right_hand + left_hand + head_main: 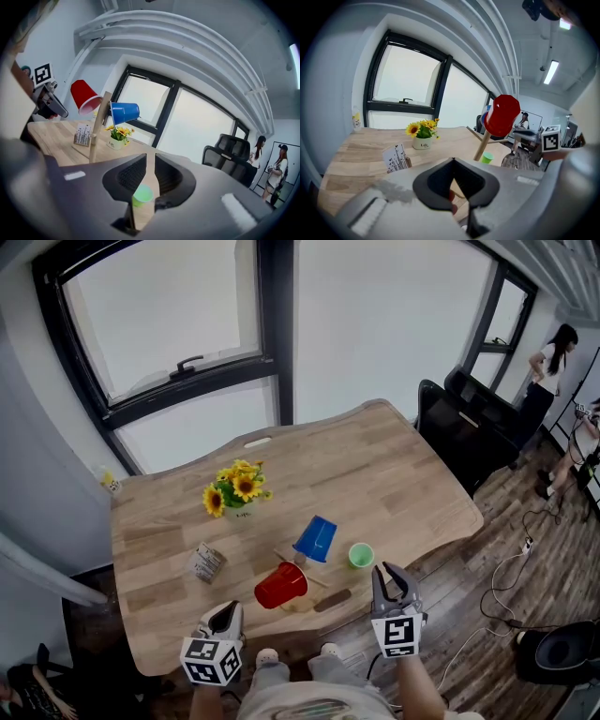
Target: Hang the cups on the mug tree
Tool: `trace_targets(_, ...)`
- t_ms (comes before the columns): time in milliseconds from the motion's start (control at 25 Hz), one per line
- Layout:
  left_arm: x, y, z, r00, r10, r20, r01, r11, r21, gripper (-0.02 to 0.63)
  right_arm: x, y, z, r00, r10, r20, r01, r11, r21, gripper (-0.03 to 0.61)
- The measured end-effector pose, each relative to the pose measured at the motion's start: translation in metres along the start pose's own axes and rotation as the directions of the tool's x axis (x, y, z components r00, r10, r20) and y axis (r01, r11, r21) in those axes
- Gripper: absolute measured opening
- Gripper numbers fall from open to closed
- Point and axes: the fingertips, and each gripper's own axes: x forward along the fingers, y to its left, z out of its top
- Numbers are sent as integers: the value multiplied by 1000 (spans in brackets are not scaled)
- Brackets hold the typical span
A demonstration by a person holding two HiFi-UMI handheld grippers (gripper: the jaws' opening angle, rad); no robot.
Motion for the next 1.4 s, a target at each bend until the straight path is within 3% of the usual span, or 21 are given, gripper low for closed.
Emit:
trace_targets(160, 2, -4, -1, 1000, 17, -2, -17, 1000, -6, -2, 5, -3, -21, 998, 40, -50, -38, 999, 33, 104)
trace_targets(400, 7, -12, -2, 999, 46, -11, -46, 999, -12, -2, 19, -13, -54, 990, 77, -119, -61, 989, 134, 115)
trace_targets(720, 10, -21, -14, 994, 105, -33, -107, 994, -40, -2, 45, -22, -98, 964, 161, -212, -69, 920, 386, 124)
trace_targets(1000, 5, -27, -21, 986, 165, -35, -167, 984, -68, -2, 66, -16, -137, 921, 268, -283, -36, 781, 623, 137)
trace_targets(1280, -3, -33, -29, 977, 213, -33, -215, 972, -93, -2, 87, -13, -167, 881, 346, -324, 21, 654, 756, 138)
trace_targets(1400, -5, -36, -38, 974, 223, -44, -227, 968, -106, -2, 94, -12, -171, 873, 364, -325, 28, 628, 778, 140)
